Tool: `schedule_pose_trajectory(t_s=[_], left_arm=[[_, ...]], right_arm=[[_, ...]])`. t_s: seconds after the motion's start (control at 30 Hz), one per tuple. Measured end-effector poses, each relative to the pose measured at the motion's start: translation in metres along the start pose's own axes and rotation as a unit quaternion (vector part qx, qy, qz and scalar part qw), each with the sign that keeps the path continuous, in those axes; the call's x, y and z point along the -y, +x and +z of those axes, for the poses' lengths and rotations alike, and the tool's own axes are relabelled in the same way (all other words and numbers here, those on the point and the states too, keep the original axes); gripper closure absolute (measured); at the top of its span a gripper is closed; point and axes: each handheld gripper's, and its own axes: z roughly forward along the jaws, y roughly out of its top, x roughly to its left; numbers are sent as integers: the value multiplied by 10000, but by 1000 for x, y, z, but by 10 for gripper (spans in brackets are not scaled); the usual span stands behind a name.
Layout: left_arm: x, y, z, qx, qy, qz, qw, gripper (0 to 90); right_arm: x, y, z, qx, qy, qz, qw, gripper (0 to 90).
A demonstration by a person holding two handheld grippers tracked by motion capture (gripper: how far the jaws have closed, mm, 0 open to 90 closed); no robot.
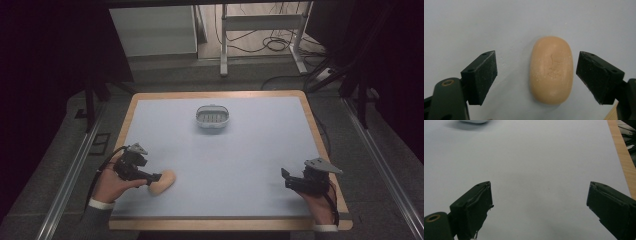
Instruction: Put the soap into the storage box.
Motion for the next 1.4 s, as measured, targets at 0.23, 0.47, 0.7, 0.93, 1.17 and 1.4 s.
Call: schedule_pose_trajectory(t_s=[0.23, 0.47, 0.7, 0.93, 1.17, 1.4], left_arm=[[-2, -5, 11, 69, 275, 106, 9995, 179], [1, -10, 24, 31, 478, 159, 9987, 178], [-1, -11, 32, 70, 636, 178, 9978, 181], [-3, -16, 43, 90, 770, 276, 9966, 192], [-4, -18, 48, 99, 907, 320, 9953, 267], [-4, -20, 48, 90, 912, 352, 9952, 322]], right_arm=[[0, 1, 1, -24, 19, 21, 10000, 63], [1, 1, 1, -21, 62, 2, 10000, 63], [1, 2, 2, -39, 72, 0, 10000, 63], [2, 3, 5, -38, 145, -16, 9999, 63], [2, 2, 3, -7, 108, 3, 9999, 63], [2, 1, 4, 3, 124, 7, 9999, 63]])
